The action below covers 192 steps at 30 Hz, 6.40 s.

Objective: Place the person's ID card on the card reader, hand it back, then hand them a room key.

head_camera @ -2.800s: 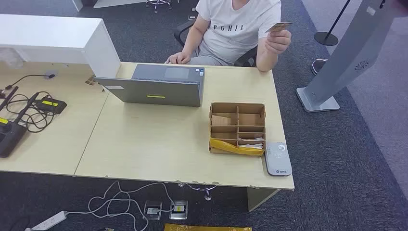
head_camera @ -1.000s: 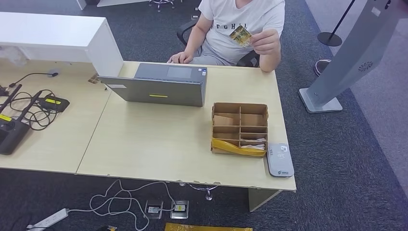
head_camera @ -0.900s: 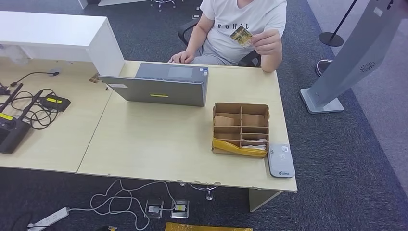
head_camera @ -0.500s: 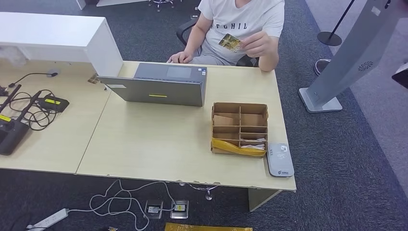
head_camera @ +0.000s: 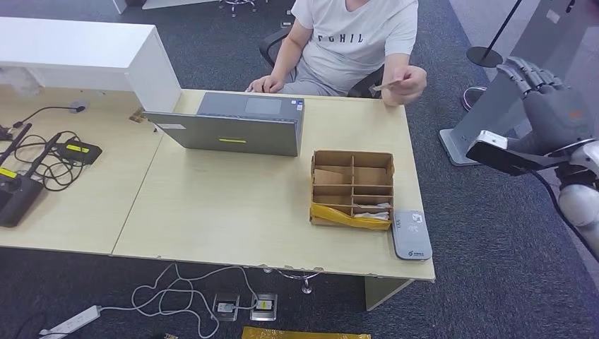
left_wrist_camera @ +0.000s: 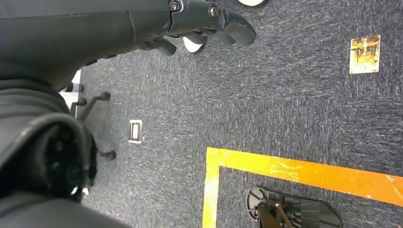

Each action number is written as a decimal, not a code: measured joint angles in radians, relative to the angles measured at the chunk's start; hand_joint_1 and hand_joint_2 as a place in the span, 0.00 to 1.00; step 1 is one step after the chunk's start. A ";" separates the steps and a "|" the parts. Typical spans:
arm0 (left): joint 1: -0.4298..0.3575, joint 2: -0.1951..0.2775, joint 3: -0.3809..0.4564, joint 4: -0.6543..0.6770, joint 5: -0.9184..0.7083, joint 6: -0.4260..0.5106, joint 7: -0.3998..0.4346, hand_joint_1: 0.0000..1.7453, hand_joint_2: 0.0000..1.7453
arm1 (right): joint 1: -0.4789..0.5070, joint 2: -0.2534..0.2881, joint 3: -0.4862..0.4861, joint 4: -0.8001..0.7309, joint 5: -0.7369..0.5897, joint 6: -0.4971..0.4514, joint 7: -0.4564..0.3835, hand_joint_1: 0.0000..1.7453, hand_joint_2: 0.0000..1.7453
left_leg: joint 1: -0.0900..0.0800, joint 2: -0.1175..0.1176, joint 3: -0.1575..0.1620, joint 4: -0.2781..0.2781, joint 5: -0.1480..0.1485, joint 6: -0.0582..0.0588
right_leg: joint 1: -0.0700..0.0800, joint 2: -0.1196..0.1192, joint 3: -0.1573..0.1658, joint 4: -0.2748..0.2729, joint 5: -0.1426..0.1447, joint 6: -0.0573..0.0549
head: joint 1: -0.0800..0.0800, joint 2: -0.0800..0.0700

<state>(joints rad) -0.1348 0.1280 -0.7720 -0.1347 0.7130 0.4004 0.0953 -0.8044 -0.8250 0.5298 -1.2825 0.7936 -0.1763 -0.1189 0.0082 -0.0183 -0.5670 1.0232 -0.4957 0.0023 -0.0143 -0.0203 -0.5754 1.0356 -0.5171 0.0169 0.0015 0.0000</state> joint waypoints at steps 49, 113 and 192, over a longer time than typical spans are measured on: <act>0.003 0.019 -0.043 0.000 0.001 0.000 0.003 0.00 0.00 | 0.188 0.144 0.105 0.120 0.032 -0.024 0.021 1.00 1.00 | 0.000 0.001 0.001 0.000 0.000 0.000 | 0.000 0.001 0.000 0.000 0.000 0.000 | 0.000 0.000; 0.003 0.019 -0.058 0.000 0.036 -0.014 -0.006 0.00 0.00 | 0.230 0.056 0.012 -0.023 -0.123 0.004 0.118 1.00 1.00 | 0.000 0.004 0.002 0.000 0.000 0.000 | 0.000 0.004 0.000 0.000 0.000 0.000 | 0.000 0.000; 0.005 0.022 -0.108 0.000 0.101 -0.031 -0.013 0.00 0.00 | 0.426 0.075 -0.114 -0.410 -0.377 0.214 0.457 0.00 1.00 | 0.000 0.005 0.003 0.000 -0.001 0.000 | 0.000 0.005 0.000 -0.001 0.000 0.000 | 0.000 0.000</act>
<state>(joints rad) -0.1293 0.1499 -0.8801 -0.1347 0.8135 0.3692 0.0821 -0.3786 -0.7496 0.4163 -1.6929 0.4161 0.0378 0.3378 0.0082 -0.0133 -0.5637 1.0233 -0.4968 0.0018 -0.0144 -0.0156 -0.5754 1.0348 -0.5170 0.0169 0.0018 0.0000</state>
